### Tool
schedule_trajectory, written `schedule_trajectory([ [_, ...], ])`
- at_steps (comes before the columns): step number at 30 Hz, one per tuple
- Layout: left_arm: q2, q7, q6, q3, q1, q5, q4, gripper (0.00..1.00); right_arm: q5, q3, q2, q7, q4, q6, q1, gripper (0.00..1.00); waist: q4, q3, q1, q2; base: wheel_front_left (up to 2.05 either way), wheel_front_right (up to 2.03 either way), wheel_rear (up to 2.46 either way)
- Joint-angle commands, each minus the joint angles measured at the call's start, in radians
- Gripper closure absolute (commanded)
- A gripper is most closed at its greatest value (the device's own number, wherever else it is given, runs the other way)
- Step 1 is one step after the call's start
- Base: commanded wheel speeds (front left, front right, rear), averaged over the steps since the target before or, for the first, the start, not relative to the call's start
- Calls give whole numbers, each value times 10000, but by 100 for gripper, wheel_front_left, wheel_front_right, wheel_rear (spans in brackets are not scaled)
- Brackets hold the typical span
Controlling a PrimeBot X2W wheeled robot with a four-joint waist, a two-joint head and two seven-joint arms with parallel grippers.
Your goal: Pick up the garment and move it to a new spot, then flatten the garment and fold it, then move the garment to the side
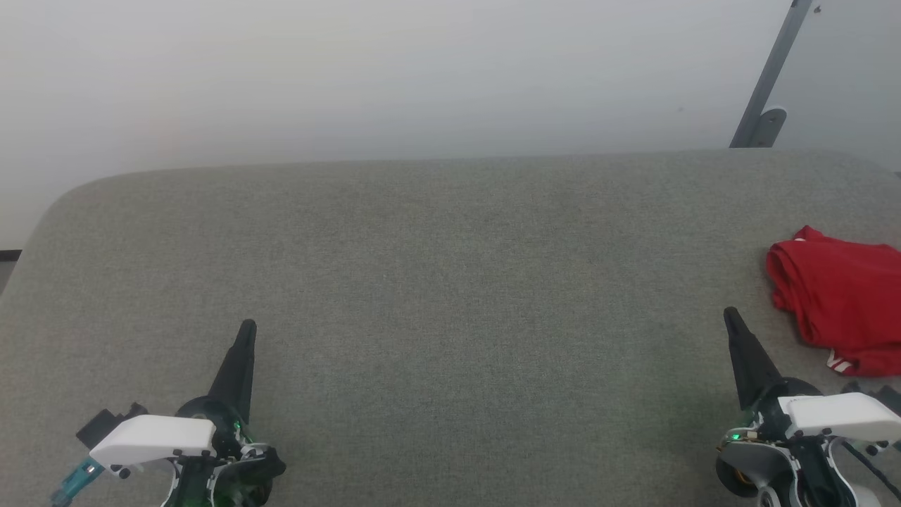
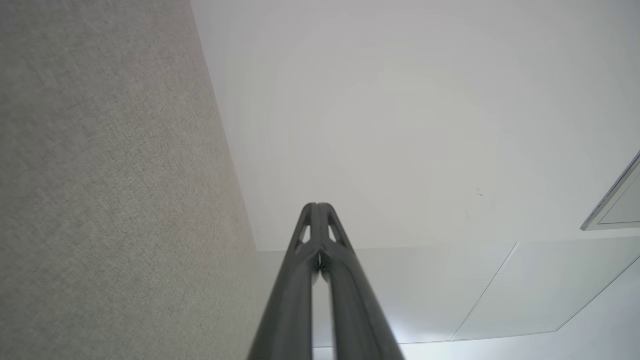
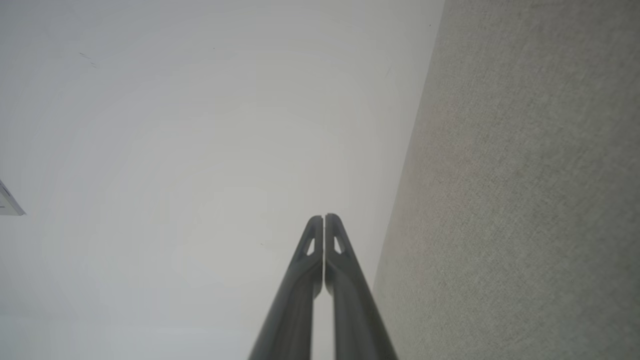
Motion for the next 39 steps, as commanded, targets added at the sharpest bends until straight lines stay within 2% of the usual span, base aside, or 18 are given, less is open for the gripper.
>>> schedule_trajectory([
  [1,-12,55,-28,34,-111,45,1,100,20,-18,39,32,14,4,-61,100,0,0,0,-1,0,0,0],
  [39,-40,86,-28,77,-118,73,2,100,9,-23,44,35,15,4,-62,100,0,0,0,-1,0,0,0],
])
